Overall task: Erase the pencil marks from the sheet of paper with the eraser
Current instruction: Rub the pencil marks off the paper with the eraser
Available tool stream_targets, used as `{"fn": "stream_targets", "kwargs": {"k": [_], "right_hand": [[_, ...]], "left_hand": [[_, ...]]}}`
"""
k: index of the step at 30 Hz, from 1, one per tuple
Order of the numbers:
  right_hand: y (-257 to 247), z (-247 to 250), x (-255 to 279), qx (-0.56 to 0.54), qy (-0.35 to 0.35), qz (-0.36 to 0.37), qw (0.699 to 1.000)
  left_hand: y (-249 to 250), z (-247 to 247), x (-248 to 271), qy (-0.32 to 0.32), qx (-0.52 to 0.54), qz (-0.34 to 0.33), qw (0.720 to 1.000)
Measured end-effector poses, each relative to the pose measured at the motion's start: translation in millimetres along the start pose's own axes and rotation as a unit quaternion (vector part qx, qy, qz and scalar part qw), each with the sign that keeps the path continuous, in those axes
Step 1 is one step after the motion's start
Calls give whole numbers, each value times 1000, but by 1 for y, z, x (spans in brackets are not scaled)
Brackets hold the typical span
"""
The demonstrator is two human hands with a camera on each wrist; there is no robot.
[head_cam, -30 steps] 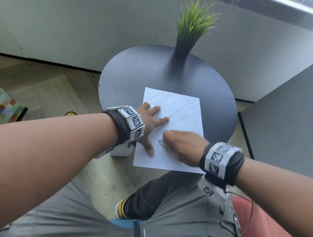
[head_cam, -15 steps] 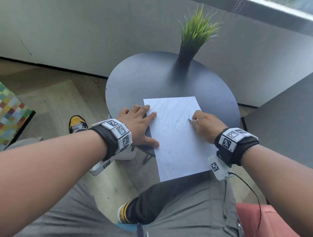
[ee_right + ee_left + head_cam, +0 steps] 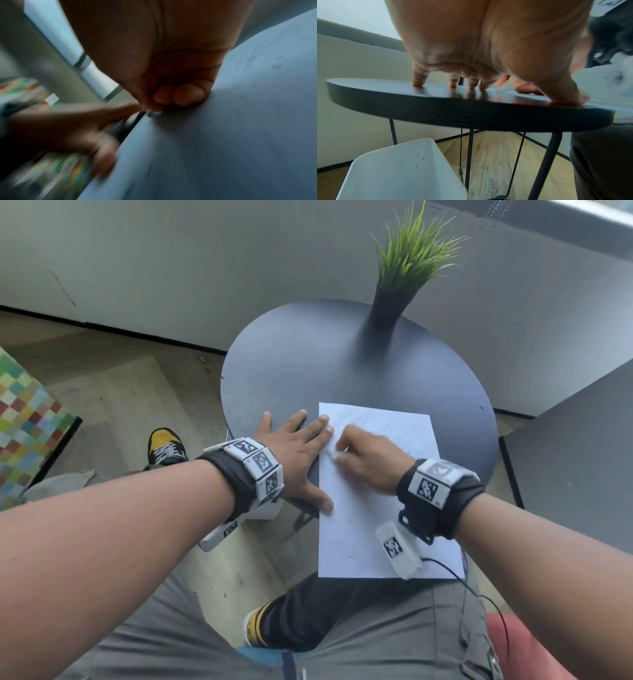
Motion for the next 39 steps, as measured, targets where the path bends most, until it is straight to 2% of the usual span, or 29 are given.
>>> {"fn": "stream_targets", "kwargs": {"k": [2,3,6,7,10,11,14,15,18,19,22,23,24,26,27,31,35,36,39], "right_hand": [[-13,-12,9,40,-61,47,996],[-11,-8,6,47,-47,42,997],[7,18,-4,26,64,-33,997],[5,16,-3,37,60,-24,997],[-20,-11,11,74,-58,67,993],[-18,-9,10,74,-53,64,994],[8,18,-5,35,56,-41,997],[5,17,-4,42,61,-38,996],[-23,-12,11,86,-46,50,994],[-25,-12,12,89,-51,58,993],[1,16,-3,49,36,-35,998],[1,17,0,57,46,-33,997],[-6,12,6,74,26,-8,997],[-23,-8,21,97,-60,54,992],[-24,-11,24,102,-75,69,990],[4,20,7,84,27,-13,996],[-21,-14,29,114,-89,78,986],[-15,-8,26,111,-77,73,988],[14,21,10,59,29,-29,997]], "left_hand": [[-1,-1,-1,0,5,-3,1000],[-1,-1,-1,1,3,-4,1000],[-2,-2,-3,4,-6,-2,1000],[-1,-2,-2,3,-6,-2,1000],[0,1,0,-1,0,-4,1000],[1,2,0,-1,1,-4,1000],[1,2,-2,1,-3,-1,1000],[1,2,-1,0,-2,0,1000],[2,3,-1,-2,4,-5,1000],[2,3,-1,0,3,-5,1000],[2,3,-2,5,-5,0,1000],[1,2,-2,3,-5,0,1000],[2,2,-2,0,-4,-2,1000],[1,3,-1,-5,-4,-4,1000],[2,4,-2,-6,-4,-4,1000],[4,5,-3,-4,-13,-4,1000],[5,6,-3,-12,-11,-8,1000],[6,7,-4,-14,-12,-11,1000],[7,9,-3,-18,-23,-7,1000]]}}
Point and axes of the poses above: each hand's wrist, its own x-axis away from the middle knuckle, its own z-axis out of the back of the hand, y = z × x, the point moved 5 cm from there along -x, towards the middle knuckle, and after that the axes turned 3 degrees about x, right-handed, at the moved point
